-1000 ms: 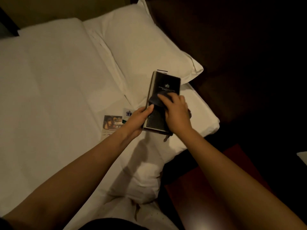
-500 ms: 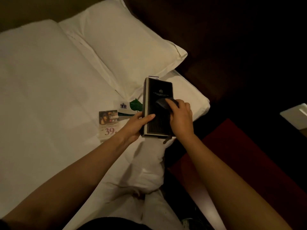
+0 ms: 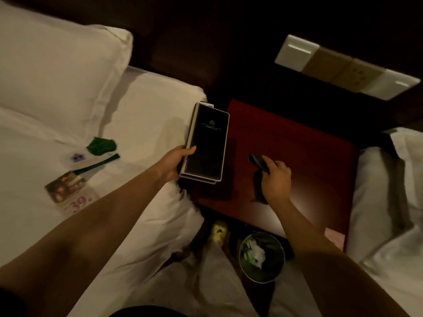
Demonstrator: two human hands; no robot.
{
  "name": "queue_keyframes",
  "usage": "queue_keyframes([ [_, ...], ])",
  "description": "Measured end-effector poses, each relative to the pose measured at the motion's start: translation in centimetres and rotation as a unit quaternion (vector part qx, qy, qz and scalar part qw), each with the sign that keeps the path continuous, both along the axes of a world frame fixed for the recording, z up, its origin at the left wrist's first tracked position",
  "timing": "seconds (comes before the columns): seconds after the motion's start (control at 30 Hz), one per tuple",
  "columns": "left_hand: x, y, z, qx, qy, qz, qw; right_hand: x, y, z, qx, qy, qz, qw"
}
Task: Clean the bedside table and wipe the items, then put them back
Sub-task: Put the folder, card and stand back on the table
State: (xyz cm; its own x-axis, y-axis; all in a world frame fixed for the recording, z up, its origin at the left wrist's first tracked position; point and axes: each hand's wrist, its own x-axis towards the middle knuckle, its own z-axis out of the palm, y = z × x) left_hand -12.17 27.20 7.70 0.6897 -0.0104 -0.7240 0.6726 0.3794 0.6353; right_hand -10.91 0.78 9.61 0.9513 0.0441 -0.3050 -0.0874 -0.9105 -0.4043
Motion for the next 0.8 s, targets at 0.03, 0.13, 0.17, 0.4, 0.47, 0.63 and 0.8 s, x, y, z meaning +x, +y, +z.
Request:
queue_keyframes([
  [0.03, 1.2, -0.8, -0.5, 0.004, 0.008, -0.011, 1.0, 0.0, -1.1, -0.4, -0.007, 0.004, -0.012, 1.0],
  [0.13, 5.1, -3.0, -2.3, 0.025, 0.022, -0.055, 0.998, 0.2, -3.8, -2.2, -0.019, 0.022, -0.031, 0.999],
  [0.17, 6.4, -3.7, -3.0, 0.033, 0.019, -0.07, 0.997, 0.2, -4.6, -2.9, -0.017, 0.03, -0.037, 0.999],
  [0.4, 13.4, -7.7, -8.4, 0.055, 0.018, -0.104, 0.993, 0.8, -8.3, -8.6, -0.044, 0.074, -0.055, 0.995],
  [0.47, 14.6, -8.0, -9.8, 0.068, 0.024, -0.11, 0.991, 1.4, -8.6, -9.8, -0.046, 0.075, -0.066, 0.994],
  [0.63, 16.5, -8.2, -12.3, 0.102, 0.025, -0.11, 0.988, 3.5, -8.0, -12.5, -0.043, 0.047, -0.044, 0.997],
  [0.8, 17.6, -8.8, -13.4, 0.212, -0.025, -0.105, 0.971, 4.8, -6.7, -15.6, -0.074, 0.029, -0.001, 0.997],
])
